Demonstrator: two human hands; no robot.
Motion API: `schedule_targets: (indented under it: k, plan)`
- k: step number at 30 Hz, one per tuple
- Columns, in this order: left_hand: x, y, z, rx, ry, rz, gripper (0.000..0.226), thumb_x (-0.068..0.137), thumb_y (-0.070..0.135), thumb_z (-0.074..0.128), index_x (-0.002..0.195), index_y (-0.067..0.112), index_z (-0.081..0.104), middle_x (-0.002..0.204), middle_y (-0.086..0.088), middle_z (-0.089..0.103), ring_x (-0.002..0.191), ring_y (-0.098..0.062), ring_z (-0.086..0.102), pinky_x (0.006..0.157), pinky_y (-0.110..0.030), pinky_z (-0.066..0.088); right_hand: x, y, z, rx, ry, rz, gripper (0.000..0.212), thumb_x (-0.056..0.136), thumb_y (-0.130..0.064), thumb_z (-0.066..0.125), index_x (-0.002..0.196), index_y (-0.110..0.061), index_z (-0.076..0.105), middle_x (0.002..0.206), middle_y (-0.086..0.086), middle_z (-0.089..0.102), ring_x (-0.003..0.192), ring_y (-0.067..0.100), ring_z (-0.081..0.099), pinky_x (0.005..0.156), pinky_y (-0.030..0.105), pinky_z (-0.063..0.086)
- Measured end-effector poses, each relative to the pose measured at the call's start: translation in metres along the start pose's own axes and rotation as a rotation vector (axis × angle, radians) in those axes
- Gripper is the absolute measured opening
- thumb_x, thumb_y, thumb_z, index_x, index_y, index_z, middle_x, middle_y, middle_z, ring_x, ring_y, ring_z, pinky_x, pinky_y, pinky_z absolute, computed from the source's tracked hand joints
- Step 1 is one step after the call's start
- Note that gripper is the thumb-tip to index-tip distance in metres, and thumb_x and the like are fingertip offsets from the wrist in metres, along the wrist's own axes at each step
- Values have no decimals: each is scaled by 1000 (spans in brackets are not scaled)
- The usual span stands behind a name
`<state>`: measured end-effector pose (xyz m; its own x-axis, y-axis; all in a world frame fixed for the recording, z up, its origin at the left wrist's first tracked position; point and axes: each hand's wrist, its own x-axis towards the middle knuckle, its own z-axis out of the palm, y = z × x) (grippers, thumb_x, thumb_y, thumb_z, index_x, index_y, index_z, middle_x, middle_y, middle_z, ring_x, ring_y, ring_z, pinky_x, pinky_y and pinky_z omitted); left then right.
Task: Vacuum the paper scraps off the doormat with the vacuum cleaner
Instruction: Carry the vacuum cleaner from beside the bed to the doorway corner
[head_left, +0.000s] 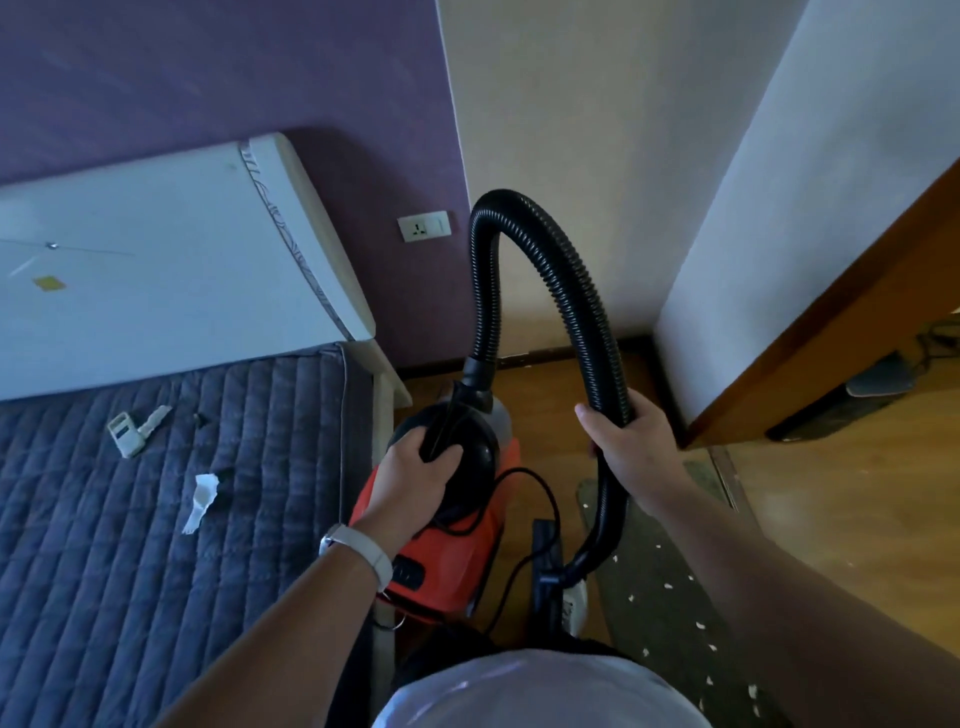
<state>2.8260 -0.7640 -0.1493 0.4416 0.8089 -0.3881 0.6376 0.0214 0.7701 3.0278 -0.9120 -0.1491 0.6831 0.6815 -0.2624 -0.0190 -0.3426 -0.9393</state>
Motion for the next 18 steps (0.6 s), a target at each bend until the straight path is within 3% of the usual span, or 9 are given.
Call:
schedule_targets:
  k: [7,12,18]
  plan:
    - [81,31,-13,17,-25,14,15,91,37,64,103,29,66,93,7,71,86,-11,67,78,-41,60,62,-26,12,1,33,30,18,89,-25,70,81,-12,60,64,2,58,56,15,55,55,30,49]
    - [145,39,-17,48,-120,42,12,93,36,63,102,29,66,90,8,70,83,-8,67,63,-24,54,103,-40,31,30,116,68,12,91,-20,68,86,-13,60,64,1,58,58,16,56,56,29,50]
    - [230,53,-23,105,-299,77,6,94,34,63,97,28,64,88,6,68,81,-11,66,57,-21,47,156,-52,57,58,306,109,7,92,-22,68,93,-23,60,65,4,60,58,16,58,57,28,50]
